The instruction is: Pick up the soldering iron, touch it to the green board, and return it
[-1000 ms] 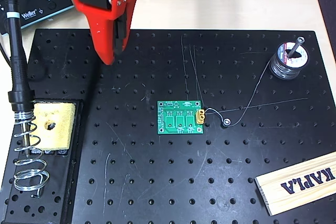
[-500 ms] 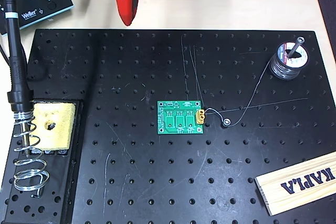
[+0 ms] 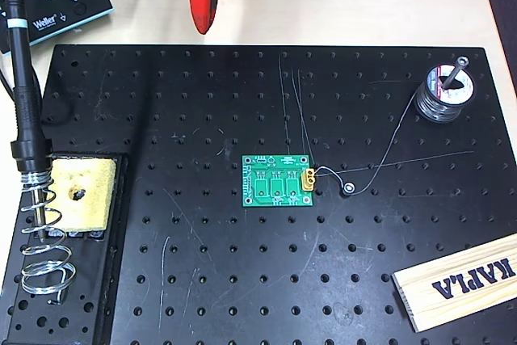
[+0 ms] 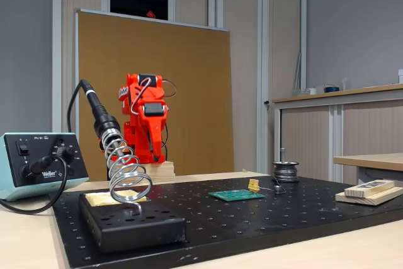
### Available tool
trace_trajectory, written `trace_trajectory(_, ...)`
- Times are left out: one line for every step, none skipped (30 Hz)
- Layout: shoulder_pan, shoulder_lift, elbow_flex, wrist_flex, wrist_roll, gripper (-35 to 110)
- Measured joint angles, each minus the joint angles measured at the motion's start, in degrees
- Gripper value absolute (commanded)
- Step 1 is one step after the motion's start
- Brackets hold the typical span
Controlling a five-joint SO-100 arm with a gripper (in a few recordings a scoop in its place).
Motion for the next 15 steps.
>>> trace_trajectory(-0.4, 1.7, 0.3, 1.1, 0.0, 0)
trace_trajectory(-0.8, 4.0, 1.0, 2.1, 0.0, 0)
trace_trajectory(-1.1, 4.7, 1.2, 2.6, 0.0, 0)
trace_trajectory(-1.7, 5.0, 1.2, 3.0, 0.0, 0)
trace_trajectory(-2.1, 5.1, 1.2, 3.2, 0.0, 0)
trace_trajectory(-2.3, 5.4, 1.4, 3.3, 0.0, 0)
trace_trajectory(-3.0, 5.6, 1.4, 3.3, 0.0, 0)
trace_trajectory(-3.8, 5.6, 1.4, 3.4, 0.0, 0)
trace_trajectory(-4.4, 5.6, 1.4, 3.4, -0.2, 0)
trace_trajectory(-4.7, 5.6, 1.4, 3.4, -0.6, 0)
trace_trajectory(-5.0, 5.6, 1.4, 3.4, -0.8, 0)
trace_trajectory(-5.5, 5.6, 1.4, 3.4, -0.8, 0)
trace_trajectory(-5.9, 5.6, 1.4, 3.4, -0.7, 0)
trace_trajectory(-5.6, 5.6, 1.4, 3.4, -0.7, 0)
trace_trajectory(-5.2, 5.6, 1.4, 3.4, -0.6, 0)
